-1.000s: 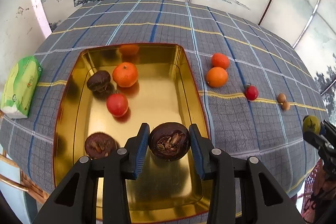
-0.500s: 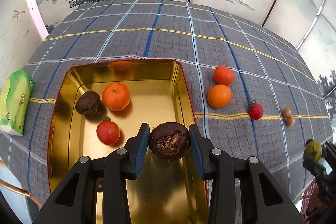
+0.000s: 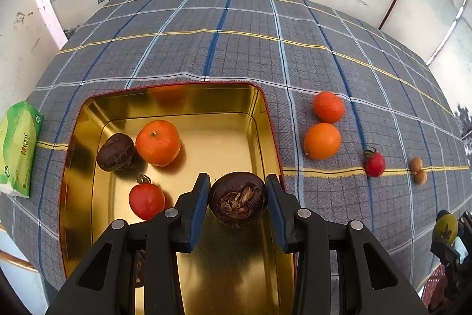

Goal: Organize fruits
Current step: 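Lower the dark brown fruit into the tin and open the left gripper, then carry the green fruit into the tin and open the right gripper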

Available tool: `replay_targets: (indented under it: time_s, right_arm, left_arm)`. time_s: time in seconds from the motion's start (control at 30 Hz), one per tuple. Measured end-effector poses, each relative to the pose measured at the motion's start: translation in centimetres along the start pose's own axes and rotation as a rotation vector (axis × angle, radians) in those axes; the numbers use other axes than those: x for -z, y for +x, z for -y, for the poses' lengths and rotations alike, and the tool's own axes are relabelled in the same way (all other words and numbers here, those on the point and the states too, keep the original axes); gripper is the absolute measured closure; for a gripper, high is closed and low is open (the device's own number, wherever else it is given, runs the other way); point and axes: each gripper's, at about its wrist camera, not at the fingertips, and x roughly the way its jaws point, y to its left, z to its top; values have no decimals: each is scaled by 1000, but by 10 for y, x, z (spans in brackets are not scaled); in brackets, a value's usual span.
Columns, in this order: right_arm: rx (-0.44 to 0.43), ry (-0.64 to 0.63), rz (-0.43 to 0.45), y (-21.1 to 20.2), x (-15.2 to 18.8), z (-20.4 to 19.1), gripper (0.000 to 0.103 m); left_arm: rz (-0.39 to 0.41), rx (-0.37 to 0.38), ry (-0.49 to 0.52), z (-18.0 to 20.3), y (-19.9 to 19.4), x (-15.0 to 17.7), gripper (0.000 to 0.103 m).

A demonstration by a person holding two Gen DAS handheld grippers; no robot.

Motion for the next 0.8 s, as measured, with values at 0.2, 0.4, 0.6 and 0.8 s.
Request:
replay_targets:
  time_s: [0.2,0.4,0.6,0.8]
  right_arm:
    - [-2,0,-3,1,0,0,68]
    - [-2,-3,-1,1,1,-2,68]
    - [-1,-5,-1,2,1,-3,68]
    - [-4,-11,-1,1,0,-5,68]
  left_arm:
    - [-18,-10,-9,-3,5,-2,63]
    - [-23,-17,0,-3,9,2,63]
    - [9,-34,13,-1,2,4,56]
    - [65,-17,6,-4,-14,8,42]
